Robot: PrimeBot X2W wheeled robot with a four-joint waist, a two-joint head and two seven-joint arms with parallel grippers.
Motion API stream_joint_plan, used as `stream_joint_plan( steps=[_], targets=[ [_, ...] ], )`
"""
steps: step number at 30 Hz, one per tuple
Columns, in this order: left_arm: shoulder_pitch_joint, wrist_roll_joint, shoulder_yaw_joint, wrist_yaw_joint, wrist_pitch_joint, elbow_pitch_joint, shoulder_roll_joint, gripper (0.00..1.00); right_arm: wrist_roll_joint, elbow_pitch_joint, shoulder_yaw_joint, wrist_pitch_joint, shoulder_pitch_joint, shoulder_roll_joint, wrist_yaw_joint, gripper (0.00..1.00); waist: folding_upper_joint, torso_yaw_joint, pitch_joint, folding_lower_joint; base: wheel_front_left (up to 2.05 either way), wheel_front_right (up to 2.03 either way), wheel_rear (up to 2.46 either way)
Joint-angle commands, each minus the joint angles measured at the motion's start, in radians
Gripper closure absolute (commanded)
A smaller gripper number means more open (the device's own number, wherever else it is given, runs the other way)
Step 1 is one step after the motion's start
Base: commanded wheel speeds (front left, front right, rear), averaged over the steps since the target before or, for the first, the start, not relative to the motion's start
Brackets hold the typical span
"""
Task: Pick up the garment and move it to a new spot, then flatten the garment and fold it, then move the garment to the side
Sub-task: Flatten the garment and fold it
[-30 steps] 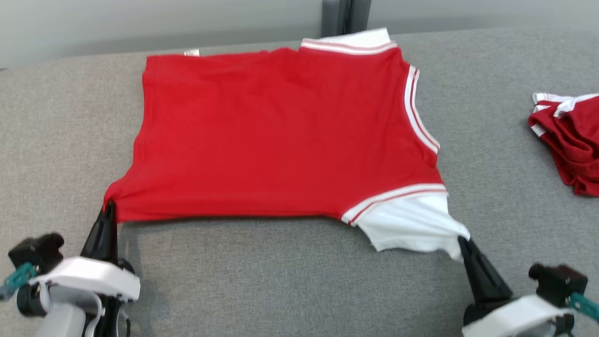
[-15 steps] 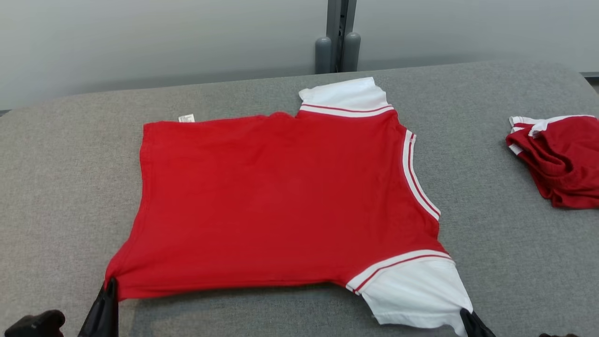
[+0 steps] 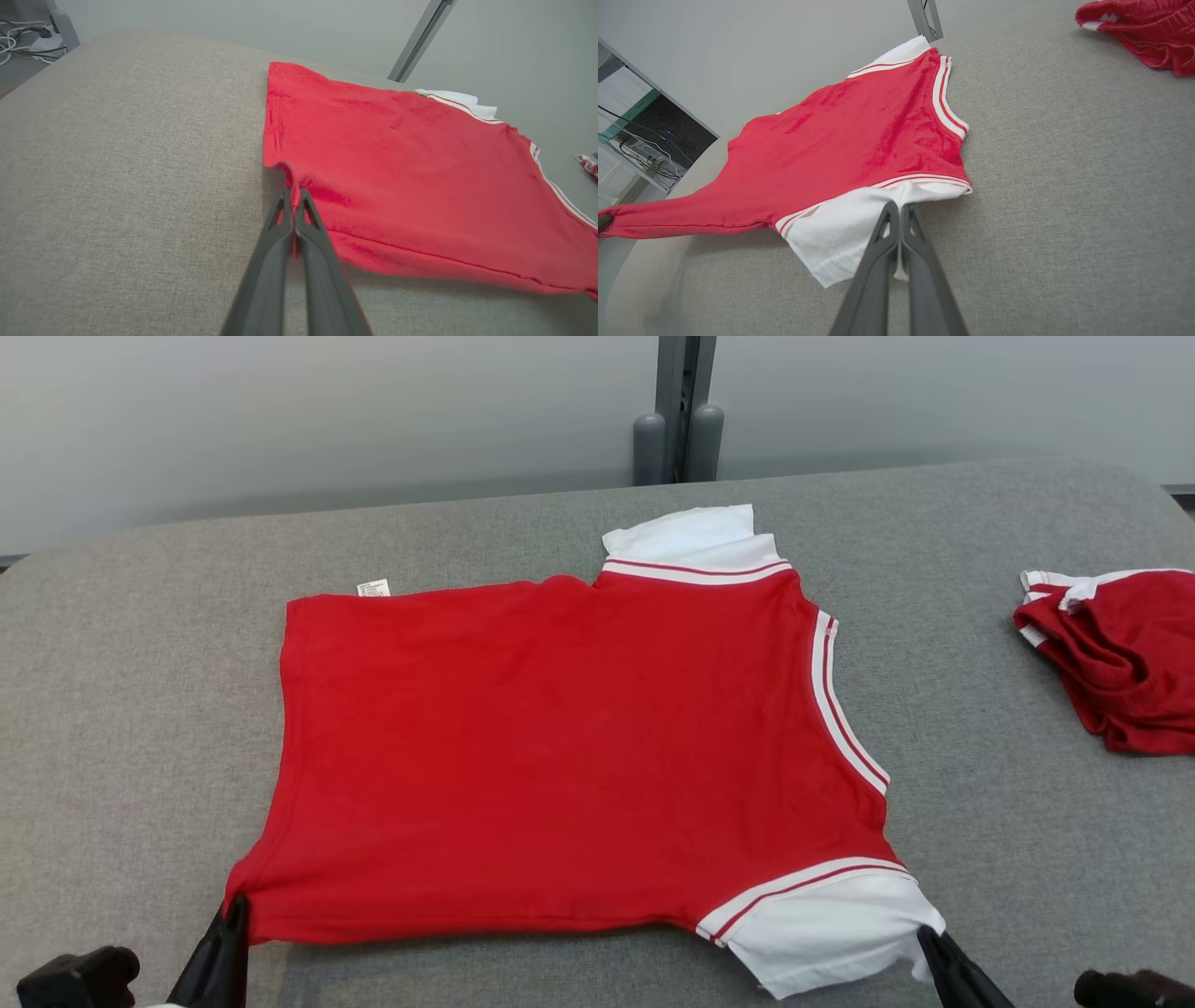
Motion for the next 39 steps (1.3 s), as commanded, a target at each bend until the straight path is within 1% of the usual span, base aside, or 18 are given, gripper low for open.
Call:
stream_joint_plan(
  steps=[1,6,9,16,21,22,31,35,36,37,38,39],
  targets=[
    [-0.033,-0.01,-0.002,-0.011,0.012,-0.006,0.012,1.0,0.012,0.002,0.001,0.005,-0.038,-0.001,0.0,1.0,-0.0001,0.001,0.014,0.0,0.0,0.0,0.0],
    [-0.092,-0.033,0.004,-0.038,0.053,0.004,0.038,1.0,0.01,0.025,-0.014,-0.007,-0.144,-0.03,0.0,1.0,-0.0001,0.009,0.058,0.0,0.0,0.0,0.0],
    [-0.138,-0.047,0.008,-0.045,0.076,0.013,0.049,1.0,0.015,0.05,-0.018,-0.013,-0.216,-0.043,0.0,1.0,-0.0001,0.018,0.09,0.0,0.0,0.0,0.0],
    [-0.247,-0.065,-0.003,-0.066,0.118,0.047,0.059,1.0,0.026,0.159,0.01,-0.026,-0.389,-0.092,0.0,1.0,-0.0001,0.034,0.159,0.0,0.0,0.0,0.0],
    [-0.302,-0.071,-0.015,-0.08,0.125,0.087,0.05,1.0,0.049,0.26,0.033,-0.046,-0.497,-0.115,0.0,1.0,-0.0001,0.04,0.192,0.0,0.0,0.0,0.0],
    [-0.302,-0.071,-0.015,-0.08,0.125,0.087,0.05,1.0,0.049,0.26,0.033,-0.046,-0.497,-0.115,0.0,1.0,-0.0001,0.04,0.192,0.0,0.0,0.0,0.0],
    [-0.397,-0.06,-0.047,-0.106,0.098,0.178,0.021,1.0,0.084,0.432,0.076,-0.082,-0.679,-0.139,0.0,1.0,-0.0001,0.056,0.245,0.0,0.0,0.0,0.0],
    [-0.435,-0.059,-0.061,-0.122,0.08,0.223,0.004,1.0,0.091,0.493,0.104,-0.098,-0.737,-0.15,0.0,1.0,-0.0001,0.065,0.26,0.0,0.0,0.0,0.0],
    [-0.442,-0.063,-0.064,-0.128,0.074,0.232,-0.003,0.71,0.091,0.501,0.112,-0.106,-0.745,-0.151,0.0,0.87,-0.0001,0.067,0.263,0.0,0.0,0.0,0.0],
    [-0.447,-0.068,-0.068,-0.134,0.072,0.243,-0.008,0.2,0.092,0.507,0.121,-0.114,-0.751,-0.152,0.0,0.58,-0.0001,0.068,0.264,0.0,0.0,0.0,0.0],
    [-0.452,-0.066,-0.068,-0.138,0.062,0.249,-0.01,0.0,0.091,0.512,0.127,-0.125,-0.756,-0.153,0.0,0.02,-0.0001,0.068,0.266,0.0,0.0,0.0,0.0],
    [-0.457,-0.063,-0.064,-0.14,0.048,0.253,-0.012,0.0,0.074,0.513,0.136,-0.14,-0.76,-0.162,0.0,0.0,-0.0001,0.068,0.266,0.0,0.0,0.0,0.0]
  ],
)
